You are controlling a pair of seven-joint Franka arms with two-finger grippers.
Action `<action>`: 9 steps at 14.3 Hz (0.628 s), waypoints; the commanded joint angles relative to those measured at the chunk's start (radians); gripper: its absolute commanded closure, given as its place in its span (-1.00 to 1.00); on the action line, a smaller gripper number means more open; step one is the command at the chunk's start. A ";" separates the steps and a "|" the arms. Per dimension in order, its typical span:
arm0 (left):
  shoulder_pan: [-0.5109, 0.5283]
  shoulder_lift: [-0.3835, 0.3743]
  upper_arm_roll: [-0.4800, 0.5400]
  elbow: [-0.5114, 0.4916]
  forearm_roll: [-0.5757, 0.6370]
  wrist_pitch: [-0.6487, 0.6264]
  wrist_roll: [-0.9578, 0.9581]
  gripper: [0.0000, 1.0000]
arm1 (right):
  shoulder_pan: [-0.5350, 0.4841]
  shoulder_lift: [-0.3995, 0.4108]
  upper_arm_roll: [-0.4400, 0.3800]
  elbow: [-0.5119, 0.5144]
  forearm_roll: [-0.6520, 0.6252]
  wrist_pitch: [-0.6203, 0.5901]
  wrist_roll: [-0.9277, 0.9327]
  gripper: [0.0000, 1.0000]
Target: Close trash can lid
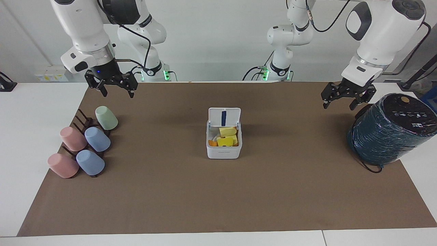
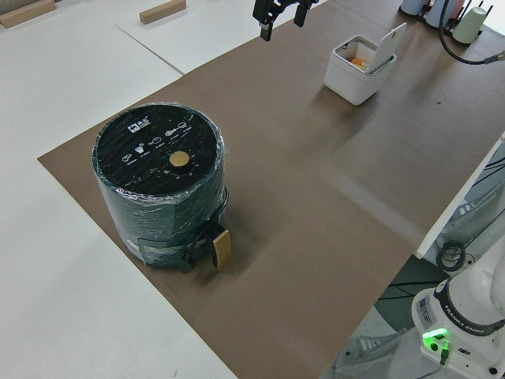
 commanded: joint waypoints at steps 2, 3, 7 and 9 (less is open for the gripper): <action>0.000 -0.035 -0.001 -0.042 0.015 0.008 0.011 -1.00 | -0.004 -0.026 0.001 -0.028 0.005 0.004 -0.004 -1.00; 0.001 -0.035 -0.001 -0.042 0.015 0.008 0.012 -1.00 | -0.004 -0.026 0.001 -0.028 0.005 0.004 -0.006 -1.00; -0.016 -0.052 -0.013 -0.080 0.015 0.006 0.002 -1.00 | -0.004 -0.026 0.001 -0.028 0.005 0.004 -0.004 -1.00; -0.084 -0.101 -0.011 -0.178 0.013 0.038 -0.038 -1.00 | -0.006 -0.026 0.001 -0.028 0.005 0.004 -0.006 -1.00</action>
